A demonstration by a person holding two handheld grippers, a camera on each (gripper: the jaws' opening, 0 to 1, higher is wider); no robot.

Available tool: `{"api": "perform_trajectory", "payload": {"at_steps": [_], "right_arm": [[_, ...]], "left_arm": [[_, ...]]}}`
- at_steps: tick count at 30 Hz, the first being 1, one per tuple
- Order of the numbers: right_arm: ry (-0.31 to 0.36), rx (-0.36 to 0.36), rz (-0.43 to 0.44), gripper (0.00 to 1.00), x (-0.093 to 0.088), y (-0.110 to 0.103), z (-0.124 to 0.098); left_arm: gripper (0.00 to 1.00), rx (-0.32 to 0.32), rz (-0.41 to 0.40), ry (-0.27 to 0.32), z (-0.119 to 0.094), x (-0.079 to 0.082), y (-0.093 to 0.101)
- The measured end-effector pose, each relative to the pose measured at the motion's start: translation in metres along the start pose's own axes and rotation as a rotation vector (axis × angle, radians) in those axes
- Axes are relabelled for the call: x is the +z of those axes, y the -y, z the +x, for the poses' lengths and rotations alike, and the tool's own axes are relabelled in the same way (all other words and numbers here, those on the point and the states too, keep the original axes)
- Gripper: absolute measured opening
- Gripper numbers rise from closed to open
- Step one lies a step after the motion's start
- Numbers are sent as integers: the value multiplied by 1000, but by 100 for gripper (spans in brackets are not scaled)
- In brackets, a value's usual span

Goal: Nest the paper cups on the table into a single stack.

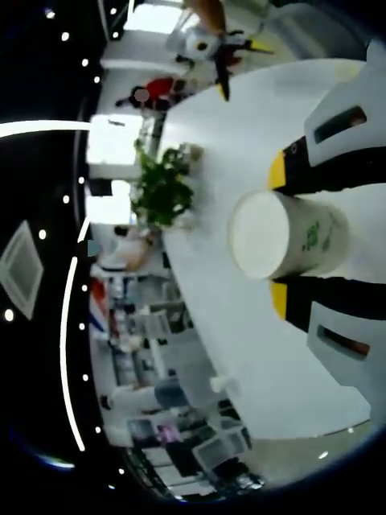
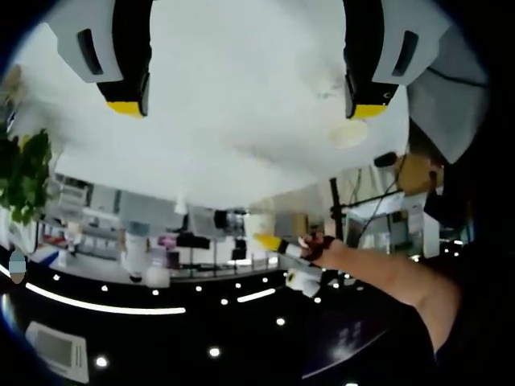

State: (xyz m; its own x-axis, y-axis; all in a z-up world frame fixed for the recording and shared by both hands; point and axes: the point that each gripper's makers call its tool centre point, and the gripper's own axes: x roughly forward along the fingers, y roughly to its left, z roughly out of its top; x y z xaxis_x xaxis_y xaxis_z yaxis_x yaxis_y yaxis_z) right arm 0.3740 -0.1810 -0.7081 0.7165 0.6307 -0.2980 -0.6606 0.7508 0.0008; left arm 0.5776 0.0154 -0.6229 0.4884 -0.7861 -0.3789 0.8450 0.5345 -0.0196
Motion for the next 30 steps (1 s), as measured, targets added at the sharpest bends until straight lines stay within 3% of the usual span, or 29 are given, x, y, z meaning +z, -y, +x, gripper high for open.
{"api": "perform_trajectory", "payload": {"at_steps": [9, 19, 30], "right_arm": [[10, 0, -13, 100, 6, -3, -2], [15, -2, -24, 100, 10, -3, -6], [20, -1, -38, 100, 15, -5, -8]], "left_arm": [[37, -11, 7, 21, -6, 13, 11], [37, -35, 11, 19, -10, 10, 30], [37, -47, 21, 32, -19, 20, 43]]}}
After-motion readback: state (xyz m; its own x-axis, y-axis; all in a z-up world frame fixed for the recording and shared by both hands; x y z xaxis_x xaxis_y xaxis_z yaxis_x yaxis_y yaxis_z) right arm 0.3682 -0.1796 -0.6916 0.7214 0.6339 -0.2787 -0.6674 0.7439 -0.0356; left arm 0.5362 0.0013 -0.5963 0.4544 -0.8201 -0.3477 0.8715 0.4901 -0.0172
